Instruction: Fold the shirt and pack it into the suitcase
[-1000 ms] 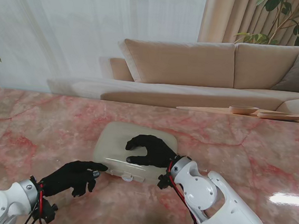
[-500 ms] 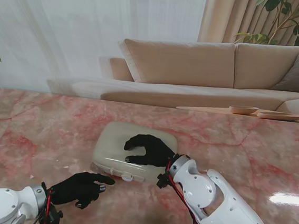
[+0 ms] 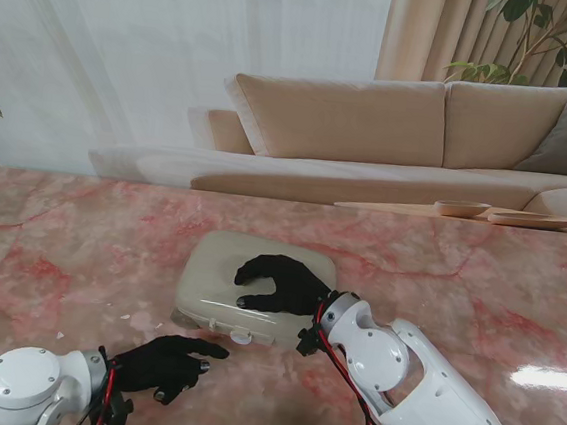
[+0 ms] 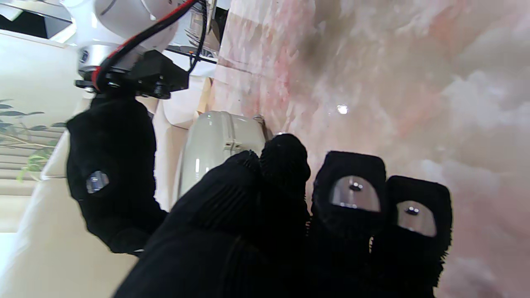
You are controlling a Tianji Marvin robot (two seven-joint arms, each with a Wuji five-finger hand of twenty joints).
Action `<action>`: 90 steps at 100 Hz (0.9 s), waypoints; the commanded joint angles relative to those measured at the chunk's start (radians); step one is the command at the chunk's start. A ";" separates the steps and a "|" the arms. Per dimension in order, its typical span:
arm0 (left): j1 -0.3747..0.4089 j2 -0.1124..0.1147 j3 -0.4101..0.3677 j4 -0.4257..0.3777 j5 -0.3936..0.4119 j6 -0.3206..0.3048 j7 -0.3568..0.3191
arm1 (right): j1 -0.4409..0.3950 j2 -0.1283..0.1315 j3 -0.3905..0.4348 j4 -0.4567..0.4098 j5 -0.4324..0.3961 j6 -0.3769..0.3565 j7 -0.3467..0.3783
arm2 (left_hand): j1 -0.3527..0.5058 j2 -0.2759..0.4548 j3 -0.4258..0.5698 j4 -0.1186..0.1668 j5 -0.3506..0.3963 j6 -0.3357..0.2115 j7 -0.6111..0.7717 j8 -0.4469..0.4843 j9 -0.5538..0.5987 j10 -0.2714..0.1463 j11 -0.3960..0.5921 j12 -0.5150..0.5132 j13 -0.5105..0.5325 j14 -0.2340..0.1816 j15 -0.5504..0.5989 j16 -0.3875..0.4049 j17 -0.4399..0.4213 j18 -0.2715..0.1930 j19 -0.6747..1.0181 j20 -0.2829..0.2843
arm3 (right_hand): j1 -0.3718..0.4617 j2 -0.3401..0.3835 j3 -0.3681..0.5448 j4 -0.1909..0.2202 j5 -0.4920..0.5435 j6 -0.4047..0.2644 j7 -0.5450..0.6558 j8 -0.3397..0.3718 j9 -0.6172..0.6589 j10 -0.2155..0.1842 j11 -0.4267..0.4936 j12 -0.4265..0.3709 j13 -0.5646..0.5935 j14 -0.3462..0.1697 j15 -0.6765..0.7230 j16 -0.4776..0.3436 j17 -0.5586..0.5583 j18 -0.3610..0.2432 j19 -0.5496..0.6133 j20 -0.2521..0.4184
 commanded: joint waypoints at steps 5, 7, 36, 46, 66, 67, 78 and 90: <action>-0.012 -0.004 0.019 0.024 -0.001 0.021 0.004 | -0.040 0.013 -0.023 0.080 -0.002 0.034 0.048 | -0.014 -0.010 0.023 0.038 -0.034 -0.012 -0.025 -0.020 0.021 -0.044 0.044 -0.006 0.045 -0.042 0.076 -0.012 0.036 -0.030 0.166 -0.010 | -0.008 -0.003 0.019 0.036 -0.018 -0.025 0.015 0.015 -0.004 0.113 0.029 0.005 0.039 0.188 0.046 -0.011 0.092 0.295 0.111 -0.019; -0.016 -0.004 0.022 0.028 -0.002 0.023 0.004 | -0.039 0.013 -0.023 0.080 -0.002 0.034 0.048 | -0.014 -0.009 0.023 0.037 -0.036 -0.011 -0.026 -0.021 0.021 -0.043 0.044 -0.006 0.045 -0.042 0.076 -0.012 0.036 -0.030 0.166 -0.010 | -0.007 -0.003 0.018 0.036 -0.018 -0.025 0.015 0.015 -0.004 0.114 0.029 0.005 0.039 0.189 0.046 -0.011 0.092 0.295 0.111 -0.019; -0.059 -0.018 0.068 0.080 -0.034 0.047 0.038 | -0.035 0.014 -0.027 0.086 0.003 0.035 0.054 | -0.005 0.004 0.007 0.022 -0.066 -0.010 -0.044 -0.029 0.008 -0.034 0.040 -0.007 0.037 -0.041 0.077 -0.005 0.037 -0.032 0.169 -0.010 | 0.006 0.007 0.002 0.038 -0.021 -0.011 0.015 0.014 -0.009 0.129 0.030 0.005 0.033 0.200 0.048 -0.009 0.086 0.303 0.107 -0.019; -0.067 -0.023 0.076 0.092 -0.044 0.053 0.051 | -0.034 0.014 -0.028 0.088 0.005 0.036 0.056 | -0.001 0.006 0.003 0.019 -0.072 -0.014 -0.048 -0.032 0.006 -0.033 0.041 -0.006 0.037 -0.041 0.078 -0.003 0.037 -0.032 0.172 -0.008 | 0.007 0.007 -0.001 0.038 -0.019 -0.008 0.014 0.013 -0.009 0.131 0.029 0.004 0.032 0.203 0.050 -0.008 0.086 0.306 0.108 -0.018; -0.076 -0.040 0.089 0.110 -0.074 0.062 0.101 | -0.032 0.014 -0.030 0.091 0.006 0.035 0.058 | 0.005 0.007 -0.004 0.015 -0.070 -0.031 -0.052 -0.035 0.007 -0.028 0.045 -0.004 0.041 -0.042 0.084 0.003 0.042 -0.033 0.178 -0.005 | 0.003 0.004 -0.001 0.039 -0.015 -0.010 0.012 0.012 -0.004 0.132 0.029 0.004 0.036 0.205 0.053 -0.007 0.088 0.306 0.112 -0.015; -0.077 -0.041 0.090 0.111 -0.075 0.063 0.102 | -0.031 0.014 -0.030 0.091 0.006 0.035 0.058 | 0.005 0.007 -0.004 0.015 -0.071 -0.032 -0.052 -0.035 0.007 -0.029 0.045 -0.004 0.041 -0.042 0.084 0.003 0.042 -0.033 0.179 -0.005 | 0.003 0.004 -0.001 0.039 -0.013 -0.011 0.013 0.012 -0.004 0.130 0.029 0.004 0.037 0.206 0.054 -0.007 0.088 0.307 0.112 -0.015; -0.083 -0.049 0.097 0.122 -0.093 0.066 0.122 | -0.030 0.014 -0.032 0.094 0.008 0.033 0.059 | 0.007 0.007 -0.007 0.013 -0.073 -0.055 -0.055 -0.037 0.007 -0.028 0.046 -0.003 0.041 -0.042 0.085 0.004 0.043 -0.033 0.180 -0.004 | -0.002 0.001 0.003 0.039 -0.012 -0.014 0.013 0.012 -0.001 0.129 0.028 0.005 0.038 0.203 0.054 -0.007 0.089 0.307 0.114 -0.015; -0.091 -0.053 0.105 0.132 -0.108 0.071 0.130 | -0.029 0.014 -0.033 0.096 0.009 0.032 0.062 | 0.010 0.008 -0.010 0.011 -0.071 -0.070 -0.056 -0.039 0.008 -0.024 0.047 -0.003 0.040 -0.041 0.086 0.005 0.043 -0.033 0.180 -0.004 | -0.005 -0.001 0.008 0.038 -0.012 -0.017 0.013 0.013 0.001 0.124 0.028 0.005 0.040 0.201 0.054 -0.007 0.090 0.306 0.114 -0.015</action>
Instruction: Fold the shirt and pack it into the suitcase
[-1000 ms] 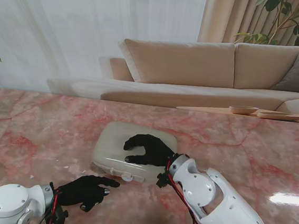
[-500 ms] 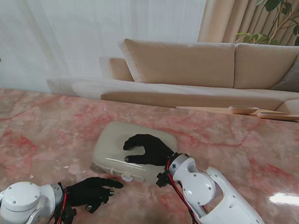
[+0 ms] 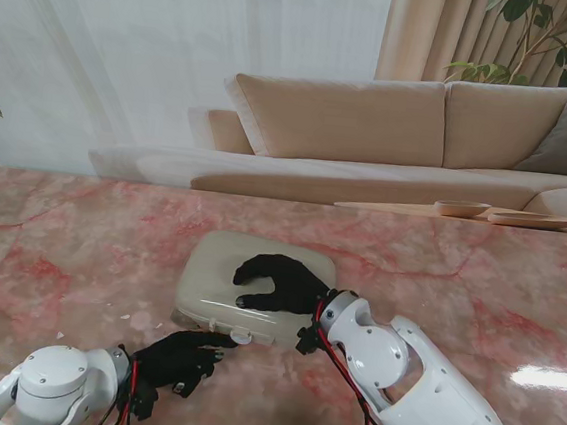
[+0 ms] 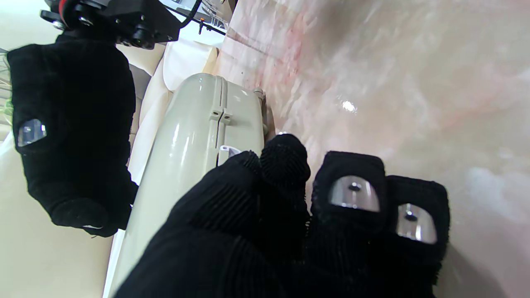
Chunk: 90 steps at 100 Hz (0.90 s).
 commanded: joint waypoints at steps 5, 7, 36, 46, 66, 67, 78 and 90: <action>-0.001 -0.007 0.012 0.021 -0.003 0.010 0.006 | -0.044 0.015 -0.025 0.087 -0.004 0.030 0.049 | 0.010 0.009 -0.011 0.010 -0.035 -0.060 -0.019 -0.018 0.006 -0.024 0.046 -0.001 0.041 -0.036 0.086 0.005 0.000 0.009 0.169 -0.002 | -0.006 -0.002 0.010 0.038 -0.010 -0.020 0.014 0.013 0.004 0.129 0.025 0.005 0.041 0.206 0.053 -0.007 0.091 0.312 0.114 -0.015; -0.002 -0.008 0.014 0.023 -0.005 0.010 0.007 | -0.044 0.015 -0.025 0.087 -0.004 0.030 0.049 | 0.011 0.009 -0.011 0.010 -0.034 -0.061 -0.019 -0.018 0.006 -0.023 0.046 -0.001 0.041 -0.037 0.086 0.005 0.000 0.009 0.169 -0.002 | -0.007 -0.002 0.010 0.038 -0.011 -0.020 0.014 0.013 0.004 0.128 0.025 0.005 0.041 0.205 0.053 -0.007 0.092 0.312 0.114 -0.016; -0.007 -0.015 0.024 0.031 -0.024 0.006 0.024 | -0.041 0.015 -0.029 0.093 -0.002 0.028 0.054 | 0.019 0.006 -0.016 0.005 -0.017 -0.132 -0.018 -0.019 0.008 -0.018 0.047 -0.001 0.036 -0.029 0.088 0.006 -0.004 0.011 0.167 0.000 | -0.009 0.002 0.013 0.036 -0.016 -0.024 0.017 0.014 0.000 0.123 0.027 0.006 0.040 0.199 0.051 -0.009 0.092 0.307 0.113 -0.017; -0.005 -0.017 0.024 0.031 -0.028 0.006 0.030 | -0.040 0.015 -0.030 0.095 0.000 0.027 0.055 | 0.022 0.004 -0.017 0.003 0.001 -0.211 -0.014 -0.018 0.010 -0.013 0.047 -0.001 0.035 -0.026 0.088 0.005 -0.005 0.015 0.166 0.002 | -0.007 0.005 0.010 0.036 -0.019 -0.022 0.018 0.014 -0.003 0.123 0.027 0.006 0.037 0.199 0.049 -0.010 0.092 0.306 0.112 -0.018; -0.001 -0.018 0.023 0.031 -0.034 -0.004 0.034 | -0.037 0.016 -0.034 0.099 0.001 0.025 0.057 | 0.025 -0.003 -0.014 0.003 0.039 -0.281 -0.008 -0.017 0.016 -0.003 0.046 -0.001 0.038 -0.020 0.091 0.005 -0.009 0.023 0.164 0.007 | 0.000 0.011 0.001 0.037 -0.022 -0.016 0.018 0.014 -0.007 0.129 0.027 0.006 0.032 0.204 0.048 -0.010 0.088 0.308 0.109 -0.019; 0.000 -0.018 0.022 0.031 -0.034 -0.005 0.033 | -0.037 0.016 -0.034 0.099 0.001 0.025 0.057 | 0.025 -0.003 -0.014 0.003 0.040 -0.282 -0.008 -0.017 0.016 -0.003 0.045 -0.001 0.038 -0.020 0.091 0.005 -0.009 0.024 0.164 0.008 | 0.001 0.012 0.000 0.038 -0.022 -0.016 0.018 0.013 -0.006 0.128 0.028 0.006 0.033 0.203 0.048 -0.009 0.088 0.308 0.108 -0.019; 0.004 -0.017 0.019 0.032 -0.041 -0.023 0.027 | -0.036 0.016 -0.035 0.101 0.002 0.025 0.059 | 0.024 -0.005 -0.011 0.004 0.054 -0.288 -0.006 -0.016 0.019 -0.001 0.045 -0.001 0.039 -0.017 0.092 0.004 -0.008 0.024 0.163 0.010 | 0.002 0.012 -0.005 0.039 -0.022 -0.014 0.017 0.013 -0.008 0.131 0.026 0.005 0.031 0.205 0.048 -0.009 0.086 0.311 0.108 -0.018; 0.010 -0.014 0.014 0.036 -0.052 -0.048 0.004 | -0.034 0.016 -0.036 0.103 0.002 0.025 0.059 | 0.022 -0.009 -0.008 0.005 0.067 -0.291 -0.002 -0.014 0.021 0.002 0.044 -0.001 0.039 -0.017 0.092 0.003 -0.009 0.025 0.162 0.012 | 0.003 0.012 -0.006 0.040 -0.019 -0.012 0.016 0.012 -0.006 0.133 0.026 0.005 0.033 0.207 0.050 -0.008 0.087 0.312 0.109 -0.017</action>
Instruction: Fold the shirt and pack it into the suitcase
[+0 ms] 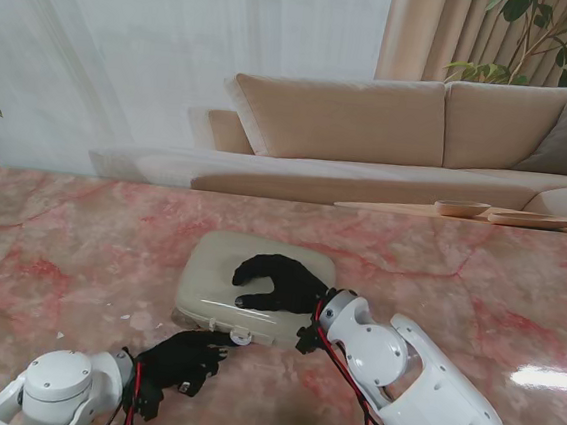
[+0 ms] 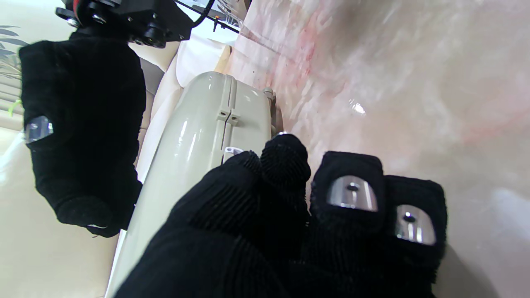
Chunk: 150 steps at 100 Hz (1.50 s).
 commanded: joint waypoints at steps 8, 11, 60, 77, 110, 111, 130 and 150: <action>0.017 0.004 -0.003 0.013 -0.011 -0.030 -0.032 | -0.046 0.015 -0.029 0.092 -0.006 0.030 0.051 | 0.021 -0.011 -0.006 0.006 0.023 -0.230 -0.018 -0.020 0.022 0.000 0.043 -0.001 0.039 -0.007 0.091 0.003 -0.023 0.056 0.161 0.013 | 0.002 0.007 -0.001 0.040 -0.015 -0.012 0.015 0.012 0.003 0.159 0.026 0.005 0.040 0.234 0.051 -0.007 0.096 0.339 0.114 -0.011; 0.018 0.005 -0.004 0.013 -0.013 -0.037 -0.037 | -0.045 0.015 -0.029 0.093 -0.006 0.030 0.051 | 0.020 -0.011 -0.006 0.006 0.025 -0.230 -0.017 -0.019 0.022 0.000 0.043 -0.001 0.039 -0.007 0.091 0.003 -0.023 0.056 0.160 0.013 | 0.001 0.007 -0.001 0.040 -0.015 -0.013 0.015 0.012 0.003 0.158 0.026 0.005 0.039 0.233 0.051 -0.007 0.096 0.340 0.114 -0.011; 0.015 0.006 -0.005 0.028 -0.050 -0.094 -0.074 | -0.037 0.016 -0.037 0.104 -0.003 0.028 0.056 | 0.015 -0.015 0.002 0.006 0.050 -0.221 -0.002 -0.010 0.022 0.000 0.042 0.000 0.036 -0.004 0.088 0.002 -0.027 0.061 0.155 0.019 | -0.010 -0.002 0.015 0.037 -0.010 -0.023 0.017 0.013 0.008 0.149 0.027 0.006 0.045 0.227 0.053 -0.007 0.100 0.338 0.118 -0.010; 0.014 0.006 -0.009 0.027 -0.072 -0.105 -0.086 | -0.034 0.015 -0.039 0.109 -0.001 0.027 0.057 | 0.013 -0.015 0.004 0.005 0.060 -0.214 0.006 -0.005 0.022 0.000 0.042 0.000 0.036 -0.004 0.088 0.002 -0.027 0.061 0.154 0.021 | -0.009 0.003 0.014 0.036 -0.013 -0.026 0.018 0.013 0.005 0.147 0.028 0.006 0.044 0.225 0.051 -0.009 0.100 0.337 0.118 -0.011; 0.012 0.001 -0.015 0.023 -0.092 -0.112 -0.082 | -0.028 0.015 -0.043 0.119 0.001 0.027 0.057 | 0.013 -0.015 0.006 0.003 0.070 -0.206 0.015 0.001 0.023 0.004 0.039 -0.001 0.037 -0.003 0.086 0.002 -0.026 0.061 0.153 0.023 | -0.002 0.012 0.002 0.038 -0.020 -0.018 0.018 0.013 -0.001 0.152 0.027 0.006 0.037 0.227 0.047 -0.010 0.095 0.337 0.113 -0.013; 0.011 0.001 -0.015 0.023 -0.093 -0.112 -0.082 | -0.028 0.015 -0.043 0.119 0.001 0.027 0.057 | 0.014 -0.015 0.006 0.003 0.070 -0.205 0.015 0.001 0.023 0.004 0.039 -0.001 0.037 -0.003 0.086 0.001 -0.026 0.061 0.153 0.023 | -0.002 0.012 0.002 0.038 -0.020 -0.018 0.018 0.013 -0.001 0.152 0.027 0.006 0.037 0.227 0.047 -0.010 0.095 0.337 0.113 -0.013; 0.007 0.001 -0.015 0.025 -0.092 -0.109 -0.082 | -0.028 0.016 -0.043 0.120 0.001 0.030 0.061 | 0.015 -0.013 0.006 0.001 0.071 -0.200 0.018 0.004 0.023 0.004 0.039 -0.001 0.038 -0.001 0.085 0.001 -0.027 0.063 0.153 0.024 | 0.001 0.012 -0.003 0.039 -0.019 -0.013 0.016 0.012 -0.001 0.157 0.025 0.005 0.037 0.232 0.048 -0.009 0.094 0.340 0.113 -0.013; 0.007 -0.001 -0.017 0.022 -0.094 -0.109 -0.072 | -0.025 0.016 -0.044 0.124 0.002 0.031 0.064 | 0.016 -0.015 0.005 0.000 0.074 -0.199 0.022 0.006 0.023 0.004 0.039 0.000 0.040 -0.003 0.086 0.001 -0.026 0.065 0.153 0.026 | -0.002 0.009 -0.001 0.040 -0.015 -0.015 0.016 0.012 0.002 0.156 0.025 0.006 0.039 0.232 0.049 -0.007 0.096 0.341 0.114 -0.011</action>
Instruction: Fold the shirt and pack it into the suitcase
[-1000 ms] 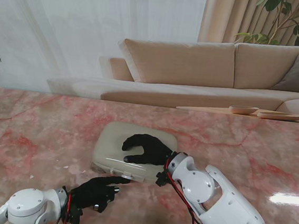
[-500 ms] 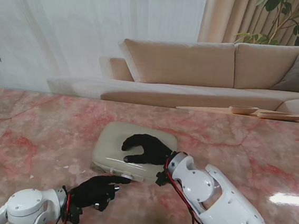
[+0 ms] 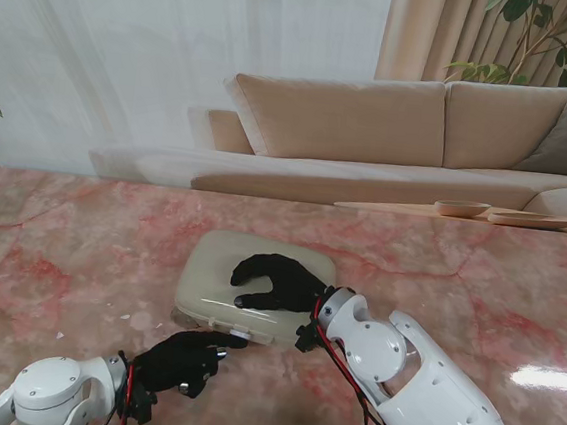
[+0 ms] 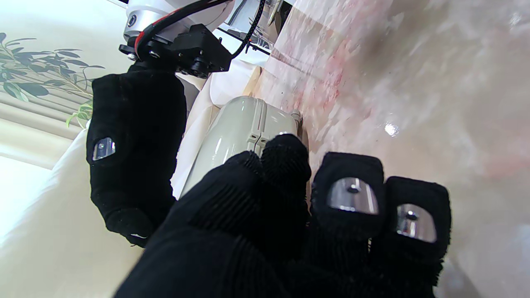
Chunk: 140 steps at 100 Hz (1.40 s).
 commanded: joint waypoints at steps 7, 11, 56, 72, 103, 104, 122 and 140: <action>-0.009 -0.006 -0.003 -0.007 -0.008 -0.007 0.007 | -0.048 0.017 -0.029 0.102 -0.008 0.039 0.053 | 0.016 -0.014 0.004 0.000 -0.028 -0.154 -0.054 0.016 0.023 0.000 0.038 0.000 0.040 -0.003 0.075 0.001 0.012 0.013 0.148 0.022 | -0.004 0.005 0.002 0.040 -0.014 -0.004 0.015 0.012 0.007 0.188 0.026 0.007 0.043 0.267 0.053 -0.006 0.098 0.374 0.137 0.007; -0.010 -0.006 -0.003 -0.007 -0.010 -0.008 0.006 | -0.048 0.017 -0.029 0.103 -0.008 0.039 0.054 | 0.015 -0.014 0.004 -0.001 -0.028 -0.156 -0.054 0.016 0.023 0.000 0.038 0.000 0.040 -0.003 0.075 0.001 0.012 0.013 0.148 0.022 | -0.004 0.005 0.003 0.040 -0.013 -0.005 0.015 0.012 0.008 0.188 0.026 0.007 0.043 0.267 0.053 -0.006 0.098 0.374 0.137 0.007; -0.020 -0.003 0.000 0.003 -0.008 -0.021 -0.012 | -0.043 0.017 -0.028 0.108 -0.008 0.041 0.059 | 0.016 -0.015 0.003 -0.003 -0.021 -0.150 -0.048 0.020 0.027 0.003 0.036 0.000 0.040 -0.001 0.075 0.001 0.012 0.015 0.148 0.024 | -0.008 0.003 0.013 0.037 -0.015 -0.010 0.018 0.013 0.007 0.182 0.030 0.008 0.045 0.262 0.055 -0.007 0.101 0.371 0.139 0.007; -0.011 0.000 -0.010 -0.015 -0.004 -0.029 -0.015 | -0.052 0.016 -0.012 0.088 -0.016 0.052 0.047 | 0.012 -0.019 -0.002 -0.007 -0.016 -0.142 -0.045 0.021 0.027 0.003 0.036 0.000 0.040 -0.001 0.075 0.001 0.012 0.015 0.148 0.024 | -0.006 0.007 0.009 0.037 -0.018 -0.009 0.019 0.013 0.005 0.184 0.030 0.007 0.042 0.262 0.053 -0.009 0.101 0.370 0.139 0.006; 0.020 0.005 -0.047 -0.076 0.016 -0.045 -0.001 | -0.060 0.008 0.023 0.023 -0.044 0.096 0.007 | 0.028 -0.013 -0.052 -0.045 -0.009 -0.115 -0.042 0.024 0.023 0.019 0.012 -0.004 0.029 0.007 0.061 0.002 0.002 0.015 0.139 0.026 | -0.001 0.011 0.000 0.039 -0.019 -0.004 0.017 0.011 0.003 0.188 0.026 0.005 0.042 0.267 0.050 -0.009 0.100 0.373 0.138 0.005; 0.021 0.005 -0.049 -0.078 0.017 -0.045 -0.001 | -0.060 0.007 0.024 0.021 -0.045 0.097 0.005 | 0.029 -0.013 -0.053 -0.045 -0.009 -0.113 -0.042 0.024 0.023 0.019 0.012 -0.004 0.028 0.007 0.060 0.002 0.001 0.015 0.138 0.026 | -0.002 0.011 0.000 0.039 -0.019 -0.004 0.017 0.011 0.003 0.188 0.026 0.005 0.043 0.266 0.050 -0.009 0.100 0.373 0.138 0.005; 0.044 0.006 -0.076 -0.117 0.035 -0.050 0.019 | -0.065 -0.002 0.045 -0.021 -0.052 0.137 -0.030 | 0.033 -0.011 -0.079 -0.059 -0.007 -0.100 -0.040 0.025 0.017 0.032 -0.002 -0.005 0.021 0.012 0.051 0.004 -0.008 0.017 0.131 0.028 | -0.002 0.008 0.000 0.040 -0.016 -0.003 0.015 0.010 0.007 0.189 0.025 0.005 0.045 0.268 0.051 -0.009 0.103 0.375 0.139 0.006; 0.059 0.002 -0.103 -0.150 0.054 -0.058 0.061 | -0.085 -0.012 0.082 -0.078 -0.077 0.185 -0.080 | 0.081 0.007 -0.180 -0.074 -0.002 -0.086 -0.032 0.030 0.003 0.052 -0.038 -0.001 -0.001 0.027 0.021 0.016 -0.036 0.025 0.102 0.044 | -0.006 0.003 0.005 0.040 -0.011 -0.005 0.015 0.009 0.013 0.189 0.024 0.005 0.051 0.270 0.052 -0.009 0.108 0.377 0.142 0.007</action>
